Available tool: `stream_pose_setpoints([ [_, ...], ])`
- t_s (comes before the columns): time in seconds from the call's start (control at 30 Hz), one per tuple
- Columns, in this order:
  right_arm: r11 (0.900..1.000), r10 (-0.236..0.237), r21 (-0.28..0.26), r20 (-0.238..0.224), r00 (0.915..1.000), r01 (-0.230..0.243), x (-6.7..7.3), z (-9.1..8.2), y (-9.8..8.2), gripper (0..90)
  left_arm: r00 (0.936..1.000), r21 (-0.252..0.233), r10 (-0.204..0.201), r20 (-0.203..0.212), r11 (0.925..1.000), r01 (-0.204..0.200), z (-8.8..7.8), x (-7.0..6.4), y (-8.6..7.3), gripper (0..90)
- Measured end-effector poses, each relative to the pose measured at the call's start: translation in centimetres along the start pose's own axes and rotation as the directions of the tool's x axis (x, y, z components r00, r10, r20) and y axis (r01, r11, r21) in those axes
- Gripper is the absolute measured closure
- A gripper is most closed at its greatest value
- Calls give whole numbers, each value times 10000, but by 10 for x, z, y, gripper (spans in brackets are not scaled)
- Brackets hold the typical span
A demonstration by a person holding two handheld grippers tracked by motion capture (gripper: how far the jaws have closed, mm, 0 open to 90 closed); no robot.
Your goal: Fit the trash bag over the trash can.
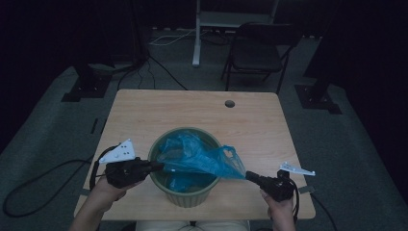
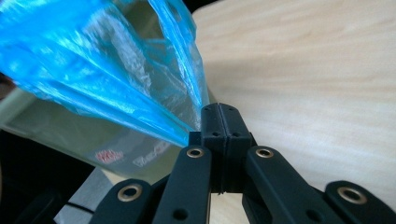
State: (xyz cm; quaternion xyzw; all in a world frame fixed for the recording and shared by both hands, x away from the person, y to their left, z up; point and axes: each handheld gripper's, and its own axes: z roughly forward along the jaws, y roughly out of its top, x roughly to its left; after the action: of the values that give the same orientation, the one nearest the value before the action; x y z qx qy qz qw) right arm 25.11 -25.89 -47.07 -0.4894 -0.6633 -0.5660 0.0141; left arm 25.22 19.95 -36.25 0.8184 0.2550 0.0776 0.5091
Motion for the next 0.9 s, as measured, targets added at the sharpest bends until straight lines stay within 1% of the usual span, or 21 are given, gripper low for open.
stream_pose_setpoints([
  [0.1, 9993, 119, 354, -123, 9999, -115, -2, 8, -6, 900, 10000, 41, 25, 73, 10000, -26, 2, 0, -1, 899],
  [0.13, 9991, 171, 384, -165, 9997, -165, -2, 8, -7, 900, 9999, 13, 35, 120, 10000, -35, 3, 0, -1, 899],
  [0.2, 9987, 236, 454, -166, 9996, -228, -3, 8, -6, 858, 9999, -59, -26, 128, 10000, 27, 3, 0, 0, 899],
  [0.27, 9988, 178, 464, 24, 9998, -179, -4, 6, -2, 795, 9999, -115, -32, 117, 9999, 33, 2, 1, 1, 899],
  [0.3, 9992, 117, 372, 71, 9999, -120, -5, 4, 1, 767, 9999, -125, -53, 87, 9999, 54, 2, 2, 1, 899],
  [0.33, 9998, 86, 159, 293, 9995, -91, -4, -1, 7, 745, 10000, -153, -63, 52, 9999, 64, 2, 3, 1, 899],
  [0.37, 10000, 19, -42, 349, 9994, -17, -4, -5, 14, 726, 9999, -191, -113, 31, 9998, 113, 3, 3, 1, 899],
  [0.43, 9993, -170, -337, 318, 9993, 181, 0, -11, 29, 666, 9999, -224, -138, 62, 9997, 139, 4, 4, 2, 899],
  [0.47, 9981, -390, -477, 208, 9990, 400, 4, -14, 41, 647, 9998, -276, -178, 77, 9995, 180, 4, 4, 3, 899],
  [0.5, 9968, -545, -581, 149, 9984, 552, 8, -15, 48, 630, 9999, -243, -119, 86, 9996, 121, 5, 4, 4, 899],
  [0.53, 9929, -867, -803, 216, 9960, 882, 15, -16, 59, 618, 9999, -282, -125, 51, 9995, 127, 6, 4, 5, 899],
  [0.57, 9893, -1060, -983, 243, 9941, 1079, 20, -17, 68, 605, 9998, -302, -130, 118, 9995, 134, 7, 4, 6, 898],
  [0.6, 9861, -1182, -1166, 102, 9929, 1186, 25, -17, 77, 585, 9999, -311, -104, 131, 9995, 108, 7, 4, 7, 898],
  [0.63, 9835, -1275, -1300, -32, 9918, 1260, 29, -17, 83, 585, 9999, -326, -95, 138, 9994, 99, 8, 3, 7, 898],
  [0.67, 9797, -1482, -1393, -171, 9888, 1444, 35, -15, 91, 578, 9998, -297, -92, 171, 9995, 97, 9, 3, 9, 898],
  [0.73, 9742, -1968, -1262, -670, 9782, 1873, 52, -5, 109, 545, 9998, -268, -65, 204, 9996, 70, 11, 3, 10, 898],
  [0.77, 9726, -2088, -1211, -787, 9748, 1985, 57, -1, 113, 541, 9997, -250, -29, 243, 9997, 36, 12, 3, 11, 898],
  [0.8, 9685, -2345, -1109, -1022, 9667, 2231, 67, 8, 120, 535, 9997, -224, 2, 264, 9997, 4, 13, 2, 12, 899],
  [0.83, 9671, -2463, -960, -1246, 9612, 2354, 71, 14, 124, 516, 9997, -213, 18, 260, 9998, -13, 14, 2, 13, 898],
  [0.87, 9662, -2561, -701, -1511, 9548, 2481, 79, 25, 130, 513, 9995, -193, 64, 301, 9998, -59, 14, 1, 13, 898],
  [0.9, 9632, -2685, -542, -1602, 9499, 2631, 84, 35, 134, 492, 9994, -200, 84, 339, 9998, -77, 15, 1, 14, 898],
])
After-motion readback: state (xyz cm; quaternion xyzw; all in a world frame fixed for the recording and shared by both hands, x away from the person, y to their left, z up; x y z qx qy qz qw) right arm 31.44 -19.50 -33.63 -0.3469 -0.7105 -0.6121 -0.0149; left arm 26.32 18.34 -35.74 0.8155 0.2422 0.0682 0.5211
